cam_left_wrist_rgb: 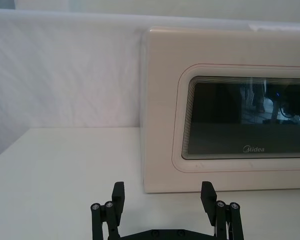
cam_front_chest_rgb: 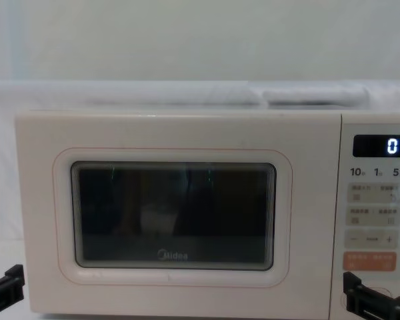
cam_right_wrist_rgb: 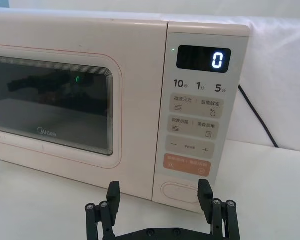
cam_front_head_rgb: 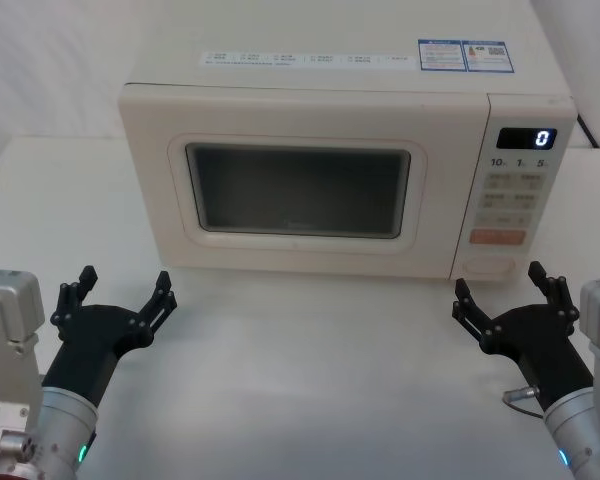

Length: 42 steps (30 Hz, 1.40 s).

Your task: Press the button to open the microwave door with one hand; close the microwave door with the other hand.

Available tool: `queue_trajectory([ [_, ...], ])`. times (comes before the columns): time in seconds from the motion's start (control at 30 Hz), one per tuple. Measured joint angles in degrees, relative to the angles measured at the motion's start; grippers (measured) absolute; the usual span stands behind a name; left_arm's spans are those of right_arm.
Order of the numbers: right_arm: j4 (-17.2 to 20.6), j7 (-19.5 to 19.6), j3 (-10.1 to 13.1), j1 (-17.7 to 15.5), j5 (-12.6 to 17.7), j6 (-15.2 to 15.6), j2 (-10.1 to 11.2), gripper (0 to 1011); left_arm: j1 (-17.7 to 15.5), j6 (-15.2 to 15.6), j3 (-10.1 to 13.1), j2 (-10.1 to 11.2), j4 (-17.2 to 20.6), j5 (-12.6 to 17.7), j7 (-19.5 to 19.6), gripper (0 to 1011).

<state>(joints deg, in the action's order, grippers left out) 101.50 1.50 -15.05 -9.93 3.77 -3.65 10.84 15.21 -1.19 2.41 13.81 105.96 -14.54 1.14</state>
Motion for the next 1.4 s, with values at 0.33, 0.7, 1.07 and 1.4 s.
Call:
queue_trajectory([
  [0.33,0.0,0.0,0.0,0.0,0.0,0.0,0.0,1002,0.0,0.0,0.0,0.0,0.0,0.0,0.0,1001],
  [0.7,0.0,0.0,0.0,0.0,0.0,0.0,0.0,1002,0.0,0.0,0.0,0.0,0.0,0.0,0.0,1001],
  [1.07,0.0,0.0,0.0,0.0,0.0,0.0,0.0,1002,0.0,0.0,0.0,0.0,0.0,0.0,0.0,1001],
  [1.4,0.0,0.0,0.0,0.0,0.0,0.0,0.0,1002,0.0,0.0,0.0,0.0,0.0,0.0,0.0,1001],
])
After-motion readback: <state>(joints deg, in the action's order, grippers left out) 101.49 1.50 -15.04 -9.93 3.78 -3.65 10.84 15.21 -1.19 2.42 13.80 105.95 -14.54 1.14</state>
